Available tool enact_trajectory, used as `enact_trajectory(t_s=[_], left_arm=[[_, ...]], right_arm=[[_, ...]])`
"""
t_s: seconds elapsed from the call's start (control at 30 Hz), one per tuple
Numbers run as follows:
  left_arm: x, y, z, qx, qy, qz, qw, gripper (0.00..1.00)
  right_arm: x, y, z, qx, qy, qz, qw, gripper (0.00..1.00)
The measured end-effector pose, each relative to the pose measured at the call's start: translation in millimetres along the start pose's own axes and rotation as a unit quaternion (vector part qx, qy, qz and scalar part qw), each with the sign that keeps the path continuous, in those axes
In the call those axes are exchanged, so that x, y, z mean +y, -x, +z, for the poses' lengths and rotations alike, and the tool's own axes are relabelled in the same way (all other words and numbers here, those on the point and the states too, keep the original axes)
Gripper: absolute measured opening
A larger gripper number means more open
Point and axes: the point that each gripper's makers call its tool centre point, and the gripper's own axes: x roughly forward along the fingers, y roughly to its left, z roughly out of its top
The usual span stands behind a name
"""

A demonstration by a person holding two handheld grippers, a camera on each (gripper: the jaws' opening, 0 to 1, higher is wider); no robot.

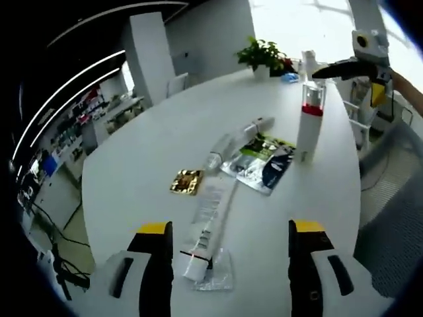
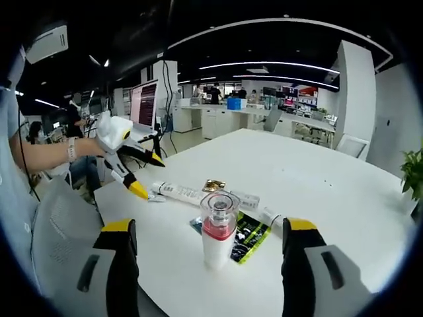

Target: Arrange the skincare products in the storage area until every visible bottle or jar stands upright without overlapping.

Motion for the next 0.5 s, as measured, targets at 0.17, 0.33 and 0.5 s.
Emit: enact_trajectory(t_s=[0.17, 0.33, 0.5], left_arm=[[10.9, -18.3, -3.0, 0.019, -0.005, -0.003, 0.9998, 0.62], [18.3, -37.5, -12.4, 0.057, -0.016, -0.010, 0.9982, 0.59], [22.3, -52.8, -15.8, 0.079, -0.017, -0.020, 0.9965, 0.56]], right_arm=[[1.5, -0.5, -4.1, 0.012, 0.005, 0.006, 0.9999, 0.85], [3.5, -1.8, -5.8, 0.016, 0.003, 0.012, 0.9998, 0.85], [3.4, -2.0, -9.7, 0.027, 0.002, 0.013, 0.9996, 0.84]])
